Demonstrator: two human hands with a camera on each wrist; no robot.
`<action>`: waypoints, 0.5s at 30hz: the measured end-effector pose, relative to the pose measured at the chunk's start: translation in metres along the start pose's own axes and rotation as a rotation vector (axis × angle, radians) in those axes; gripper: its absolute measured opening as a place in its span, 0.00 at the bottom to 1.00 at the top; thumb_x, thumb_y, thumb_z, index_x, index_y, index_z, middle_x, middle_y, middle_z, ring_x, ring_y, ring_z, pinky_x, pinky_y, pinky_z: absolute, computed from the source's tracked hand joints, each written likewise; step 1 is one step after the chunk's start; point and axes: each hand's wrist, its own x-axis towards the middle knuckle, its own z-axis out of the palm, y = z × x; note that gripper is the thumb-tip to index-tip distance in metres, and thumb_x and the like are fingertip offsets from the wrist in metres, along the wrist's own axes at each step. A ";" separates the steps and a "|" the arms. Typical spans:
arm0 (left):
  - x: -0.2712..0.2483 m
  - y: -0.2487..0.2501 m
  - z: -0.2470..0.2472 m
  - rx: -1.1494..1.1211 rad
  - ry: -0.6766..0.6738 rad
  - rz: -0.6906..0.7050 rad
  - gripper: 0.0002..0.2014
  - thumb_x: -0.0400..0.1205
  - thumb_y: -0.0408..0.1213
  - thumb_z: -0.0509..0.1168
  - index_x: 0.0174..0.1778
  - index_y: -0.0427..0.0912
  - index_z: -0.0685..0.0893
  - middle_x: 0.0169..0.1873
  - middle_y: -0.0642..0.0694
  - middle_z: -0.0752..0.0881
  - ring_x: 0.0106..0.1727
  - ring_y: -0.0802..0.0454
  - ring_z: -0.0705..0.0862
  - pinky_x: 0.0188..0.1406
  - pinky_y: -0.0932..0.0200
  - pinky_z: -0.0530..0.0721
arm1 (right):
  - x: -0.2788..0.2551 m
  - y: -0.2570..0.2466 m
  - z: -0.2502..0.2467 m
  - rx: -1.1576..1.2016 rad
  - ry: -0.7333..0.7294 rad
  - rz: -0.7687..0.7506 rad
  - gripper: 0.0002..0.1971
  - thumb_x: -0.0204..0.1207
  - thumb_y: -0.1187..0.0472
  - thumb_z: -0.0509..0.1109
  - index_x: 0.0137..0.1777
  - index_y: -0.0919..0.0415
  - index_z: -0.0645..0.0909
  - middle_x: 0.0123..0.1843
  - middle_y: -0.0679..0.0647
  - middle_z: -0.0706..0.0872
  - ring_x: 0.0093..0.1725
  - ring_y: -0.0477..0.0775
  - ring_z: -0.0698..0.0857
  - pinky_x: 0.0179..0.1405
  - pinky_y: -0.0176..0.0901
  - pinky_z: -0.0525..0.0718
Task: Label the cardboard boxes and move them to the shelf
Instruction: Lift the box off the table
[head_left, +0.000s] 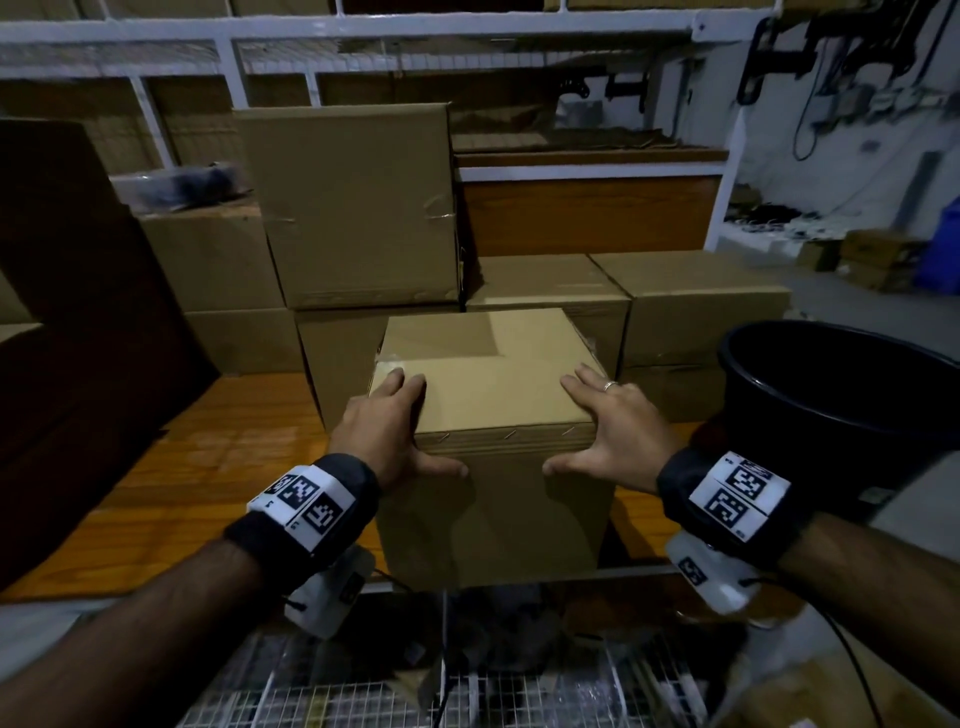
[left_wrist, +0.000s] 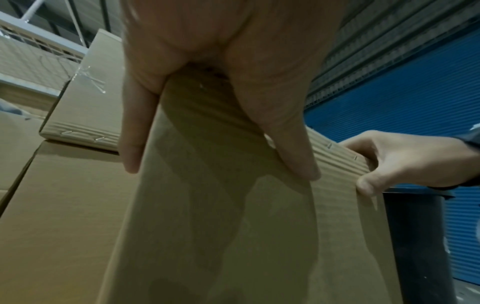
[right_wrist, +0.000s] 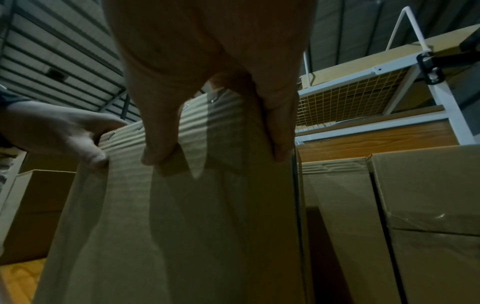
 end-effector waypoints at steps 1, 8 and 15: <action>-0.001 0.001 -0.001 0.001 0.003 0.005 0.56 0.57 0.68 0.75 0.79 0.49 0.63 0.76 0.46 0.66 0.74 0.39 0.69 0.72 0.43 0.69 | -0.002 0.000 0.000 -0.001 0.011 -0.003 0.56 0.59 0.34 0.79 0.84 0.52 0.57 0.85 0.52 0.56 0.79 0.61 0.62 0.77 0.53 0.64; -0.012 0.012 -0.008 -0.009 0.002 0.029 0.55 0.60 0.65 0.76 0.80 0.46 0.62 0.77 0.46 0.67 0.76 0.42 0.68 0.75 0.47 0.66 | -0.013 0.003 -0.001 -0.003 0.063 -0.033 0.55 0.58 0.32 0.78 0.82 0.56 0.62 0.84 0.54 0.60 0.80 0.58 0.64 0.78 0.49 0.61; -0.030 0.040 -0.027 0.025 0.004 0.066 0.51 0.62 0.64 0.75 0.77 0.43 0.67 0.75 0.44 0.70 0.74 0.44 0.70 0.73 0.50 0.66 | -0.034 0.012 -0.022 -0.002 0.137 -0.090 0.53 0.58 0.35 0.79 0.81 0.59 0.64 0.83 0.55 0.63 0.81 0.52 0.63 0.77 0.41 0.56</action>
